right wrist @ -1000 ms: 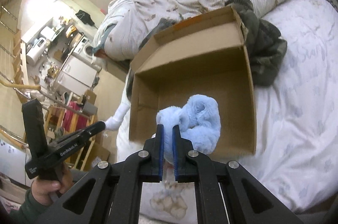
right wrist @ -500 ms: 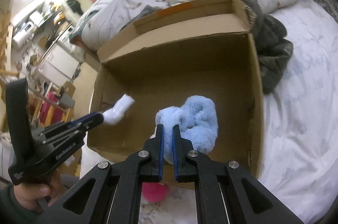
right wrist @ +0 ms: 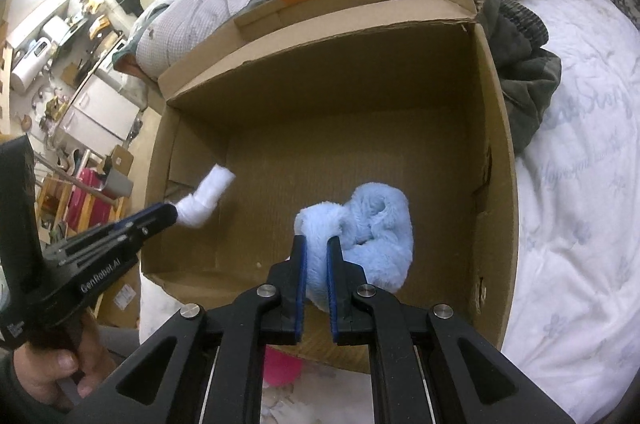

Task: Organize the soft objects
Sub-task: 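Carry the sock and plush into the box and open both tools, then withdraw both tools from the box back toward the remaining items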

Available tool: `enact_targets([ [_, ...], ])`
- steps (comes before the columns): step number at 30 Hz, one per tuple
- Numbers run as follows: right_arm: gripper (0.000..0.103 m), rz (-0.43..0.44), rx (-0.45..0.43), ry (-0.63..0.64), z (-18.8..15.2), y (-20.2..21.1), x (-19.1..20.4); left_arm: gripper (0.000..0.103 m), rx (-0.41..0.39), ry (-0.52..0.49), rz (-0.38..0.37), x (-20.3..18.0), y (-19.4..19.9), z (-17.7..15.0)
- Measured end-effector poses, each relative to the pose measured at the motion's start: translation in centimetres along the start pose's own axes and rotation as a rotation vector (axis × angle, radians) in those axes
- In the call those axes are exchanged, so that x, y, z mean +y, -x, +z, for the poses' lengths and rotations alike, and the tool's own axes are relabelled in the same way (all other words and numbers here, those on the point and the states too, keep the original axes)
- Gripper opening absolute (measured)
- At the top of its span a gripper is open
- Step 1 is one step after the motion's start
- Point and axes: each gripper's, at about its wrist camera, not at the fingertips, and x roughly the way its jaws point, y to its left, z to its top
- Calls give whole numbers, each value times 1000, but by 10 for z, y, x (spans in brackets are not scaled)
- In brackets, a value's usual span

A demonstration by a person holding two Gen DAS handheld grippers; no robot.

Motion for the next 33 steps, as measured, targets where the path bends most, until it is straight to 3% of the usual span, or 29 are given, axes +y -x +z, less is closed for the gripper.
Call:
enact_targets([
  [3, 14, -6, -2, 6, -1, 1, 0, 18, 19, 11, -17, 1, -1, -1],
  [5, 22, -10, -3, -3, 0, 2, 0, 43, 14, 13, -22, 0, 0, -2],
  [6, 32, -12, -3, -10, 1, 2, -1, 53, 3, 16, -23, 0, 2, -2],
  [7, 49, -5, -6, -17, 1, 4, -2, 69, -14, 19, -20, 0, 5, -2],
  [9, 77, 11, -32, -36, 2, 9, -4, 71, -39, 14, -17, -2, 9, -3],
  [10, 79, 7, -48, -40, 2, 12, -4, 71, -47, 1, -2, -4, 11, -3],
  [33, 79, -9, -100, -46, -2, 32, -4, 71, -45, 12, 50, 9, 19, -12],
])
